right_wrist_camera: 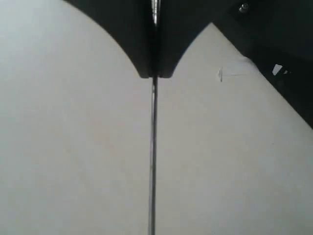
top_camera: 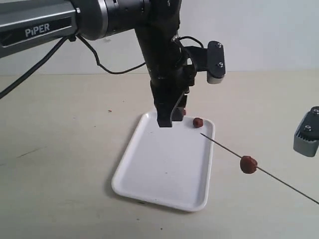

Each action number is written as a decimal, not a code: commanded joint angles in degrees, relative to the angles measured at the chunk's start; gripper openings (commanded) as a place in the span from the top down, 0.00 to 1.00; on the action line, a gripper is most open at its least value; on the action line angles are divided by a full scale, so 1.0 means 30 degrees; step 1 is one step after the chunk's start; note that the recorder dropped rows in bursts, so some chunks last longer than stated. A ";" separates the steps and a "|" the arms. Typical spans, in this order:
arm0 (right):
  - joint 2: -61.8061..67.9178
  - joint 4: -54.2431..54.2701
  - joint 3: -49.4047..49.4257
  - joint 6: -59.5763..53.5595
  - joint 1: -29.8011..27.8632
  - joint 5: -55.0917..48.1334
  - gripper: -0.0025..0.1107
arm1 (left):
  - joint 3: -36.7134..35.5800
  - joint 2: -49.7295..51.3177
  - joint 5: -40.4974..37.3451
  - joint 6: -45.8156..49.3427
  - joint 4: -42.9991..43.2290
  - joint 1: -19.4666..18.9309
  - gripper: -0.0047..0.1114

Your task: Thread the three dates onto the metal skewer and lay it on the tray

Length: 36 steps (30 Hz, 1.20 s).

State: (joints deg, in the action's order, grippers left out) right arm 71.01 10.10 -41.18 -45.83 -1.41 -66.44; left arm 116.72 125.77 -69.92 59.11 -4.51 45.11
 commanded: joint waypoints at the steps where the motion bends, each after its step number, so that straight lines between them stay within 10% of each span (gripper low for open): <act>1: 0.0097 0.0012 0.0061 -0.0346 0.0029 0.1155 0.98 | -0.0017 -0.0402 -0.0016 0.2708 -0.2082 0.0056 0.69; 36: 0.1276 -0.0265 0.0061 -0.3711 0.0029 0.3338 0.98 | -0.2096 -0.0686 -0.0016 0.8957 -0.3172 -0.0401 0.69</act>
State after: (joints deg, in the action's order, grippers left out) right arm 74.80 8.54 -41.18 -56.33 -1.41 -57.04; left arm 110.60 124.29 -70.01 85.50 -12.62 43.92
